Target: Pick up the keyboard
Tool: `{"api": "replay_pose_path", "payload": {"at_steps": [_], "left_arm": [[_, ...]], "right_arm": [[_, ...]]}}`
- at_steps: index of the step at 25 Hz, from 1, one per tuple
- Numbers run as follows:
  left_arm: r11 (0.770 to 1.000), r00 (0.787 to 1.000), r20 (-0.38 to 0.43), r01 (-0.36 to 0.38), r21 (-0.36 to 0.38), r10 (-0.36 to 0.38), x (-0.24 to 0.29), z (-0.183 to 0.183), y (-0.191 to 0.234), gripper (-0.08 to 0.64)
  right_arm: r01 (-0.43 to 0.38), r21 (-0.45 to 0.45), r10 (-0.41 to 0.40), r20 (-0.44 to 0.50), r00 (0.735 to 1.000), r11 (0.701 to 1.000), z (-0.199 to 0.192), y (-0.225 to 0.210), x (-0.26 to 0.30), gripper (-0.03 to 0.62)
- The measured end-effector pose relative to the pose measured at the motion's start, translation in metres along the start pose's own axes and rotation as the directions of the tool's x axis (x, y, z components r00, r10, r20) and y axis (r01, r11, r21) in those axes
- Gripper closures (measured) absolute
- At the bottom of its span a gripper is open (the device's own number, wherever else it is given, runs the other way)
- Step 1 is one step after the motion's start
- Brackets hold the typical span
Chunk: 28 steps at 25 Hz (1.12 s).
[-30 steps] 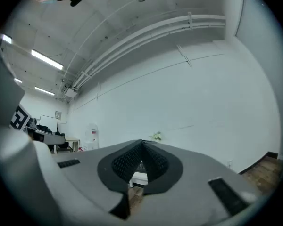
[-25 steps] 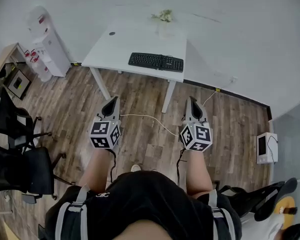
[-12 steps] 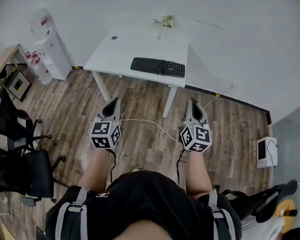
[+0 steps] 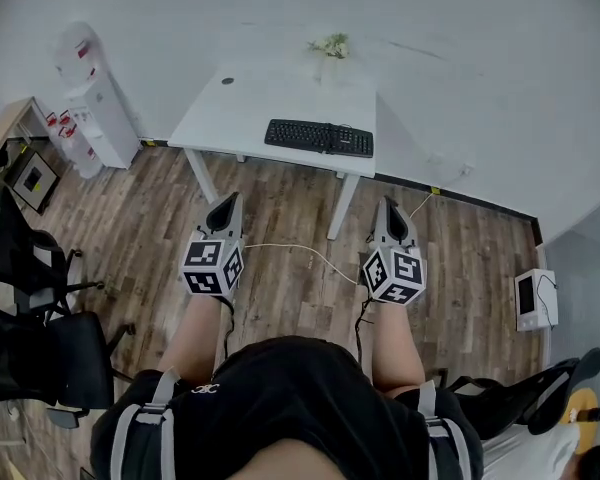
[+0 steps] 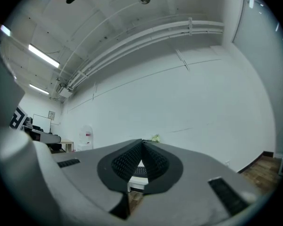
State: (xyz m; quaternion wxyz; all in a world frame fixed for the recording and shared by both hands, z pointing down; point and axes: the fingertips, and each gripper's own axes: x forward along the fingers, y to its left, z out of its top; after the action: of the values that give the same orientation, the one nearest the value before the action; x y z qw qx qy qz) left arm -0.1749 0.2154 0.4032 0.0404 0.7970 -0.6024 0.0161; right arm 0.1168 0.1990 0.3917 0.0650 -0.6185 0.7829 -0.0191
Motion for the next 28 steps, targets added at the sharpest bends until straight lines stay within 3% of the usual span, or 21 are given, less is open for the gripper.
{"api": "replay_pose_path", "payload": {"at_steps": [5, 16, 28], "left_arm": [[0.999, 0.999, 0.010, 0.031, 0.004, -0.032, -0.003, -0.001, 0.010, 0.549], [1.000, 0.999, 0.026, 0.022, -0.009, -0.022, 0.016, -0.007, 0.034, 0.549], [1.000, 1.000, 0.012, -0.011, 0.019, 0.011, 0.127, -0.012, 0.055, 0.549]], "right_arm": [[0.017, 0.005, -0.017, 0.012, 1.000, 1.000, -0.002, 0.014, -0.004, 0.588], [0.034, -0.019, -0.034, 0.020, 0.999, 0.999, -0.011, 0.011, 0.021, 0.588], [0.027, -0.005, -0.027, 0.012, 1.000, 1.000, -0.037, -0.037, 0.137, 0.588]]}}
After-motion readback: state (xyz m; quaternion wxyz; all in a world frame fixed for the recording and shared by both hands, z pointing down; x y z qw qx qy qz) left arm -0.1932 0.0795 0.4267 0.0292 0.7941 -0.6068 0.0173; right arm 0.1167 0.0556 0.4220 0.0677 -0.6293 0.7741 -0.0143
